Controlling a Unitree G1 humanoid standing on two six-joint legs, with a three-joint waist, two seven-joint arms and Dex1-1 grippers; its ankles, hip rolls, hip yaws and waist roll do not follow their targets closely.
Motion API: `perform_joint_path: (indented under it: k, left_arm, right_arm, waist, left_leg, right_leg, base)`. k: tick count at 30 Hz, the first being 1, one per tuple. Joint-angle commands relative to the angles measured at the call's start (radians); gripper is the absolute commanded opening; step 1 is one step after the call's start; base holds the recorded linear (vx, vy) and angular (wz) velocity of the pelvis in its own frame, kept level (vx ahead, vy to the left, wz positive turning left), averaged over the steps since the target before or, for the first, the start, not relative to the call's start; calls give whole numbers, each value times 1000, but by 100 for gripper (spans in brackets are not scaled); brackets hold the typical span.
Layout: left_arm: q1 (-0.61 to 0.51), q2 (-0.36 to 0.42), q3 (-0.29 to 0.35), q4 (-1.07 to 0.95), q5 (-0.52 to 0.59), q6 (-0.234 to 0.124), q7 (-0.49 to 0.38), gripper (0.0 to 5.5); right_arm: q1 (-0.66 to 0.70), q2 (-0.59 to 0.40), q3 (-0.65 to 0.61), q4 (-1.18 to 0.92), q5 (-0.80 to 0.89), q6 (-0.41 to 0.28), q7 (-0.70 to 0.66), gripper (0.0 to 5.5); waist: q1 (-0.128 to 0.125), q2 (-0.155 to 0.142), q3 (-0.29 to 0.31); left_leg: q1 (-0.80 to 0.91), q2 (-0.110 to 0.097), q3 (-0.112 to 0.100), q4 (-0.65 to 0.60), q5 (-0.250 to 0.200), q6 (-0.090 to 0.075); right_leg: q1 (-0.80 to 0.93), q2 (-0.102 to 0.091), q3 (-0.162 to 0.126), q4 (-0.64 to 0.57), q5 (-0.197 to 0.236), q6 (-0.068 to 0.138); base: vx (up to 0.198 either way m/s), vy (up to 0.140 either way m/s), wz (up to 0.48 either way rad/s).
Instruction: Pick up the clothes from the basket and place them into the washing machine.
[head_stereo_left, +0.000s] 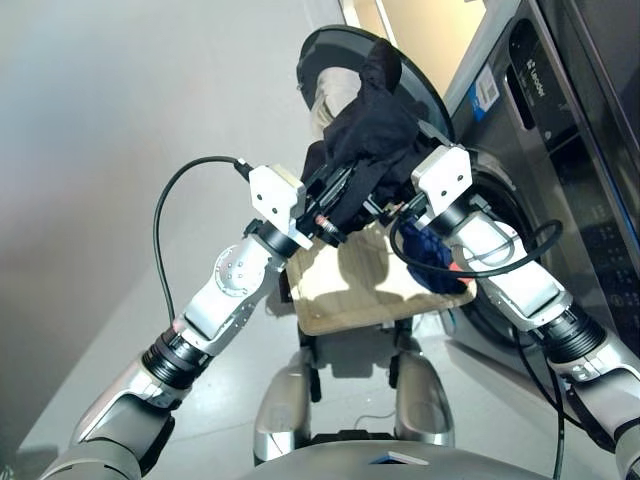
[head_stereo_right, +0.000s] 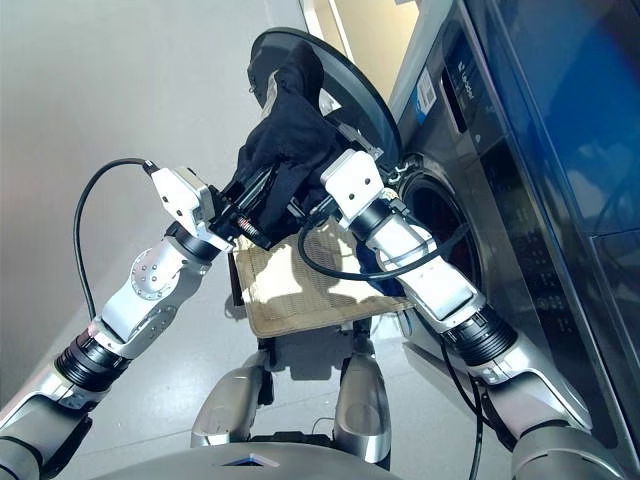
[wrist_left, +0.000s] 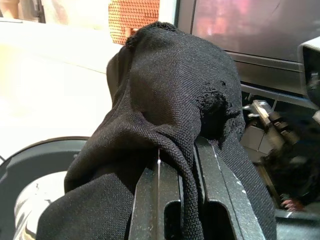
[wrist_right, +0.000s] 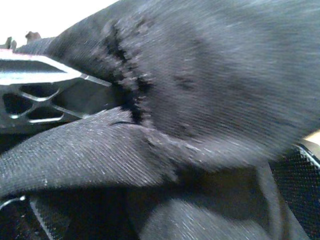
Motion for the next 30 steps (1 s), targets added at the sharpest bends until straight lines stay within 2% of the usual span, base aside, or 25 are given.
perform_joint_path:
  k: [1,7,18,19,20,21,28,29,30]
  left_arm:
    - [-66,-12,-53,-150,37,-65,-27,0]
    - [-77,-25,-51,-152,39,-63,-27,0]
    - [-83,-43,-53,-139,38,-61,-18,0]
    - [-83,-44,-52,-137,40,-61,-16,0]
    - [-80,-47,-53,-136,39,-62,-14,0]
    - [-77,-48,-52,-135,39,-62,-12,0]
    - [-70,-54,-48,-129,42,-65,-5,0]
    - [-70,-52,-47,-128,46,-65,-3,56]
    - [-68,-52,-47,-129,46,-65,-2,207]
  right_arm:
    - [-101,97,87,-31,-29,-29,49,550]
    - [-135,133,113,7,-43,-19,62,550]
    - [-133,152,99,-6,-57,-31,50,550]
    - [-131,154,96,-8,-60,-34,48,242]
    - [-125,155,90,-12,-61,-37,44,71]
    - [-121,157,86,-16,-64,-40,40,0]
    - [-86,160,53,-30,-81,-58,13,0]
    - [-81,161,49,-33,-81,-60,11,0]
    - [-77,161,46,-35,-82,-63,8,0]
  waist:
    - [33,-45,-90]
    - [37,-45,-89]
    - [39,-45,-90]
    - [39,-45,-90]
    - [39,-45,-91]
    - [39,-45,-92]
    - [38,-41,-94]
    - [37,-40,-94]
    - [37,-39,-95]
  left_leg:
    - [8,-26,17,-37,12,-36]
    - [5,-30,8,-37,14,-34]
    - [5,-31,6,-37,16,-32]
    - [5,-31,6,-37,16,-32]
    - [5,-32,6,-37,15,-31]
    - [5,-32,6,-37,15,-31]
    - [6,-33,4,-37,15,-29]
    - [6,-33,4,-37,15,-29]
    - [6,-33,4,-37,15,-28]
  right_leg:
    - [5,-54,2,47,-3,120]
    - [4,-54,1,47,-4,117]
    - [5,-56,2,49,-5,116]
    - [5,-56,2,49,-5,116]
    - [6,-56,3,49,-5,115]
    - [6,-56,4,48,-5,114]
    - [8,-58,3,47,-6,114]
    - [7,-58,3,48,-6,114]
    - [8,-58,3,48,-6,114]
  base:
    - [0,0,0]
    - [0,0,0]
    - [0,0,0]
    - [0,0,0]
    - [0,0,0]
    - [0,0,0]
    - [0,0,0]
    - [0,0,0]
    - [0,0,0]
